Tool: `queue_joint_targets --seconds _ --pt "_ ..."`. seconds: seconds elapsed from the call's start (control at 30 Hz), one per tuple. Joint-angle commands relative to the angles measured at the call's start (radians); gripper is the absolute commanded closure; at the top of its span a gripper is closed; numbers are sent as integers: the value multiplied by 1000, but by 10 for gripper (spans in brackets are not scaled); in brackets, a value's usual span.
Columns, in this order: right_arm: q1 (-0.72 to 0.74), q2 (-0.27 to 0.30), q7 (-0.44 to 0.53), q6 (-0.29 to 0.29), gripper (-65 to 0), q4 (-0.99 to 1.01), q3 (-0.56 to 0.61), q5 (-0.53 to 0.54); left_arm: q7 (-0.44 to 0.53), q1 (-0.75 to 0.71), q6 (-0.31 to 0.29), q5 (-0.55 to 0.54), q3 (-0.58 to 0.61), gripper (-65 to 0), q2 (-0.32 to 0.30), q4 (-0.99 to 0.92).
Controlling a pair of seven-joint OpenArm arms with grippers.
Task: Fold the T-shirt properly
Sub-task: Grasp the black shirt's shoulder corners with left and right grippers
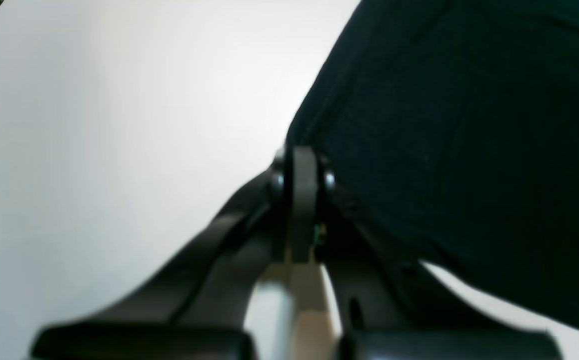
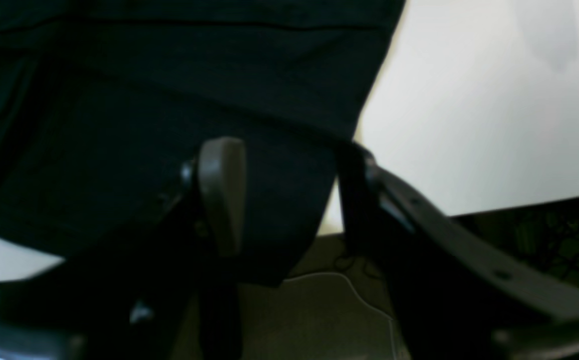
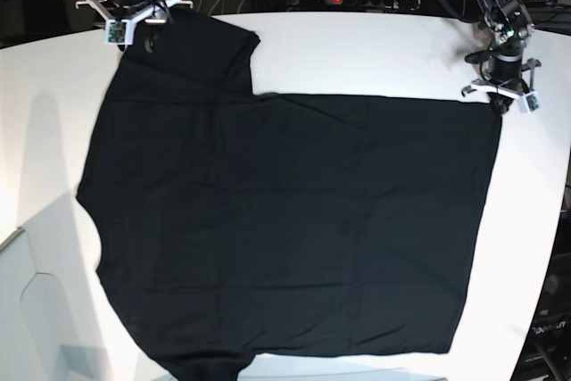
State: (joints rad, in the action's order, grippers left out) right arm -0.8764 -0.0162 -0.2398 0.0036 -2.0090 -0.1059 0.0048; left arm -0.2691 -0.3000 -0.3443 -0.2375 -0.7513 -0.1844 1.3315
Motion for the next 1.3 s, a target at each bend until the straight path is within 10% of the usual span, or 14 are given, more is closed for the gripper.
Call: queue_joint_targets --seconds 0.0,1.1,1.27 --pt "-14 2 24 -1 -331 -19 -5 -2 20 -3 -3 -9 -9 -1 -16 21" --pt "121 2 -79 3 -335 204 -96 1 24 -44 -3 -10 -10 -1 -16 21" --pt "119 2 -79 3 -200 202 -94 1 24 -44 -3 -10 -10 -1 -16 21"
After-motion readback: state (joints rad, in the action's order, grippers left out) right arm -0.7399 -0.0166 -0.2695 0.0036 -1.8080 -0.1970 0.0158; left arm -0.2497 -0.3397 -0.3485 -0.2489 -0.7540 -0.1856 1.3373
